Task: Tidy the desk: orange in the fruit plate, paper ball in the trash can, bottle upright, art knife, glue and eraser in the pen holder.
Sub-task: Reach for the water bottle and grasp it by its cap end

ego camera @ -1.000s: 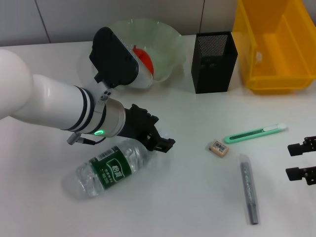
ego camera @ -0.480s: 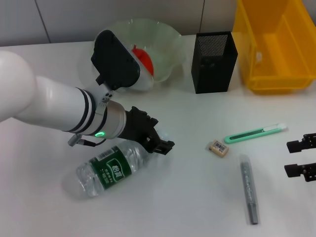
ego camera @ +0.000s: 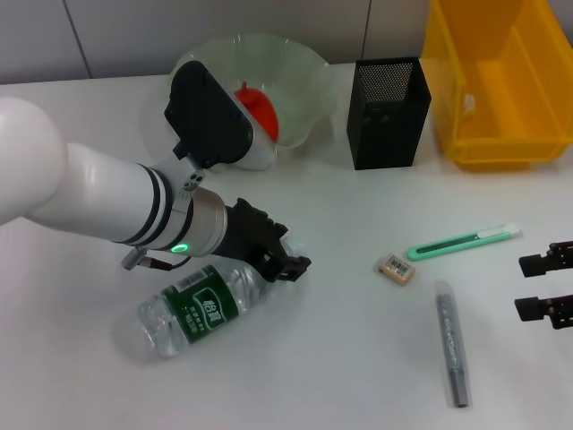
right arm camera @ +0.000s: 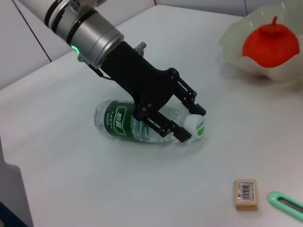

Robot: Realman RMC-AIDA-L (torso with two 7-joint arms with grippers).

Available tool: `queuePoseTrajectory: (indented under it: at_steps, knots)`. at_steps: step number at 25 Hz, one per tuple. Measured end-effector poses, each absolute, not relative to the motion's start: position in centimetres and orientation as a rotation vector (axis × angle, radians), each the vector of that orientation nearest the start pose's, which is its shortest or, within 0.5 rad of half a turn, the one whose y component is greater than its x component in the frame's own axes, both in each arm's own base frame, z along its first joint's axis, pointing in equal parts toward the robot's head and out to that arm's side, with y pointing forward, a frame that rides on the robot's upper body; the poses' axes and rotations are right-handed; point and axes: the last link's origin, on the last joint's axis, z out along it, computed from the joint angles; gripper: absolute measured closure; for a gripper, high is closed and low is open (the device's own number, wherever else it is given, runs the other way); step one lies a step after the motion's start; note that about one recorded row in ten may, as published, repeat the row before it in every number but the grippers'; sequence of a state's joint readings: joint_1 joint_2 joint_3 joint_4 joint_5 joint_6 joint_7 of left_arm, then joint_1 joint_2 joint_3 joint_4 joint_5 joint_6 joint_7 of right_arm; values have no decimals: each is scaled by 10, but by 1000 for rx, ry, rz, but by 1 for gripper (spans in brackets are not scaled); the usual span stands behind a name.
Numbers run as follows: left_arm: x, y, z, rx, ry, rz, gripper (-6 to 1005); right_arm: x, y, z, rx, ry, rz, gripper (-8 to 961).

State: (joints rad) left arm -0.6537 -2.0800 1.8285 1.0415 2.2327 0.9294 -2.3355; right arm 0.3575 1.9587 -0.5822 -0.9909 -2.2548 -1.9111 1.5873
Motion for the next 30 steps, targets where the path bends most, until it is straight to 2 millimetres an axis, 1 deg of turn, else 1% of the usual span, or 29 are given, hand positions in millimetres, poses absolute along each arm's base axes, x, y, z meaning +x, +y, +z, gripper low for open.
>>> queuePoseTrajectory:
  at_steps: [6,12,17,30]
  knots:
    - [-153,353,-115,-2814,-450,210,431,319,265,99,-2804,842,318,228]
    - [-153,351,-117,-2819,-445,218,476,320,264,99,-2804,843,318,228]
    - [-153,350,-118,-2821,-445,220,475,320,264,99,-2804,844,317,228]
    - [-152,348,-118,-2827,-442,213,546,321,262,98,-2800,852,320,228]
